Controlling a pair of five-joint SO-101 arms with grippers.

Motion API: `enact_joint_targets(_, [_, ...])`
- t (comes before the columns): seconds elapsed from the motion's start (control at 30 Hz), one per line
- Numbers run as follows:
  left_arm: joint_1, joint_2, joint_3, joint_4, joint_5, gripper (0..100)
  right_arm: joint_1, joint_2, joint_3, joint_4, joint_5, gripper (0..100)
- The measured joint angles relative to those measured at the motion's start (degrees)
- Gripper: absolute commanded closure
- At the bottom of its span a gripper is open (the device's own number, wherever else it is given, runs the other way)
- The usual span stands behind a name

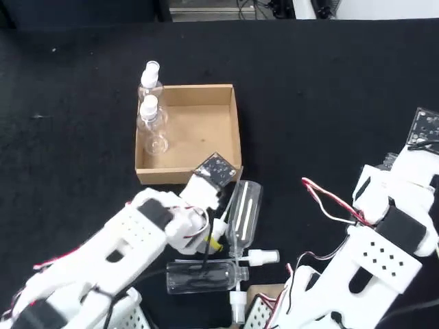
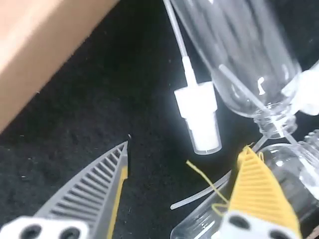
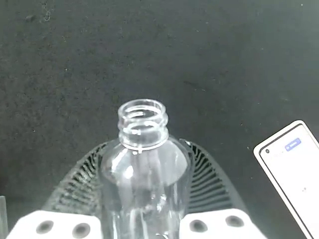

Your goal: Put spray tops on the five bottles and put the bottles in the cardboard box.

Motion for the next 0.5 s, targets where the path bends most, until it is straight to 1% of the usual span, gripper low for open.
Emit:
enact_joint_targets(0.2, [-0.09,11.43,-4.57,-1.49,0.0,68,0.0,0.0,0.0,0.0,0.0,98.7])
enact_joint_targets(0.5, [-0.44,16.35,-5.8,-9.67,0.53,68,0.0,0.0,0.0,0.0,0.0,98.7])
